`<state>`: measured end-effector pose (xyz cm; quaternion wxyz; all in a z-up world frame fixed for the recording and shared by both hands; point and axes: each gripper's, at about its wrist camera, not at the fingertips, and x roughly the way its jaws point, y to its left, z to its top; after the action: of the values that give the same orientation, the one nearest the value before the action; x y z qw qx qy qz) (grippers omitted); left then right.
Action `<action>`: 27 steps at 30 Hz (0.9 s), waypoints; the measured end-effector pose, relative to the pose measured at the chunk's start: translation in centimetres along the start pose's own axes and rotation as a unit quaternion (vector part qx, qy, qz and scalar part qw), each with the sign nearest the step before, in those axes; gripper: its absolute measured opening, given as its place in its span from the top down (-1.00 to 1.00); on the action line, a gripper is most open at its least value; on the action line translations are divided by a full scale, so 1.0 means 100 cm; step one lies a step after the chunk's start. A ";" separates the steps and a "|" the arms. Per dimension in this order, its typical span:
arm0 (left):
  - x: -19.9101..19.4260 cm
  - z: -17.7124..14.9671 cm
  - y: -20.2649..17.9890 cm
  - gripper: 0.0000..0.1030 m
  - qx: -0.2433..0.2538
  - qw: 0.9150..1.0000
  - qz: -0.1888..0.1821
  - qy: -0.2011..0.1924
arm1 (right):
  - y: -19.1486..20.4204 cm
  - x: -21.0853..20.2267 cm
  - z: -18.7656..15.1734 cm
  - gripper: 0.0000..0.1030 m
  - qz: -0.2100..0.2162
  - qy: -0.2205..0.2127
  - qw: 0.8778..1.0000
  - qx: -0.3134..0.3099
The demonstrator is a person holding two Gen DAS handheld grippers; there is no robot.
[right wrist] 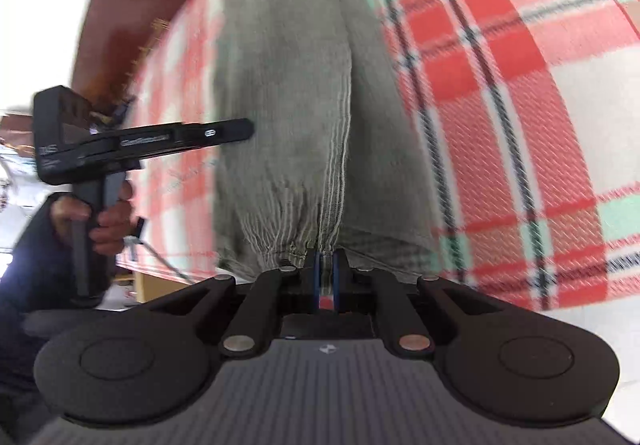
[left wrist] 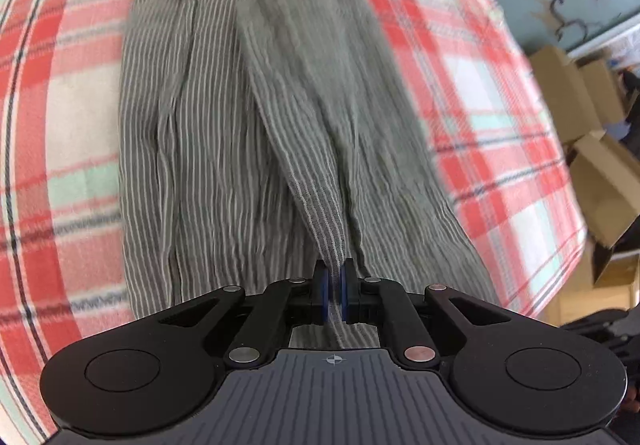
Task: Fold clothes
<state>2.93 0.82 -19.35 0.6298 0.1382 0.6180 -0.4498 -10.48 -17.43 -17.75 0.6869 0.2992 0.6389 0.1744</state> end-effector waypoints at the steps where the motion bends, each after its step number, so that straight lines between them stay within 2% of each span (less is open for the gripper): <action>1: 0.003 -0.001 -0.001 0.98 0.004 1.000 0.005 0.001 | -0.003 0.005 0.000 0.86 -0.008 0.003 1.000 0.004; 3: 0.008 -0.002 -0.003 0.92 0.012 1.000 0.015 0.004 | -0.009 0.014 0.002 0.84 -0.020 0.007 1.000 0.014; 4: 0.011 -0.003 -0.004 0.53 0.017 1.000 0.020 0.006 | -0.012 0.018 0.002 0.77 -0.026 0.010 0.999 0.020; 6: 0.010 -0.002 -0.007 0.34 0.027 0.999 0.027 0.003 | -0.013 0.014 0.004 0.69 -0.031 0.006 0.999 0.015; 7: 0.006 -0.001 -0.008 0.16 0.032 0.999 0.028 -0.001 | -0.012 0.010 0.006 0.49 -0.032 0.003 0.999 0.010; 9: -0.008 0.004 -0.008 -0.08 0.036 0.999 0.031 -0.020 | -0.011 -0.001 0.009 0.46 -0.032 -0.006 0.999 -0.001; 13: -0.042 0.029 0.003 -0.14 -0.001 0.996 0.036 -0.083 | -0.013 -0.033 0.033 0.46 -0.017 -0.050 0.998 -0.022; 16: -0.055 0.052 0.013 -0.14 -0.032 0.989 0.063 -0.127 | -0.008 -0.045 0.068 0.46 -0.006 -0.073 0.995 -0.065; 19: -0.058 0.076 0.018 -0.14 -0.033 0.982 0.095 -0.159 | 0.000 -0.053 0.112 0.46 0.009 -0.093 0.989 -0.111; 21: -0.055 0.093 0.018 -0.14 -0.017 0.978 0.118 -0.174 | 0.006 -0.052 0.144 0.43 0.014 -0.109 0.985 -0.130; 22: -0.054 0.100 0.019 -0.14 -0.010 0.978 0.119 -0.172 | 0.010 -0.050 0.159 0.34 0.013 -0.117 0.984 -0.137; 27: -0.036 0.136 0.023 -0.14 0.044 0.979 0.121 -0.160 | 0.030 -0.038 0.233 0.32 0.007 -0.153 0.974 -0.166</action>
<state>14.13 -6.46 -14.28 0.7634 0.1656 0.4680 -0.4132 12.39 -21.88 -12.84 0.8155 0.2084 0.4863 0.2346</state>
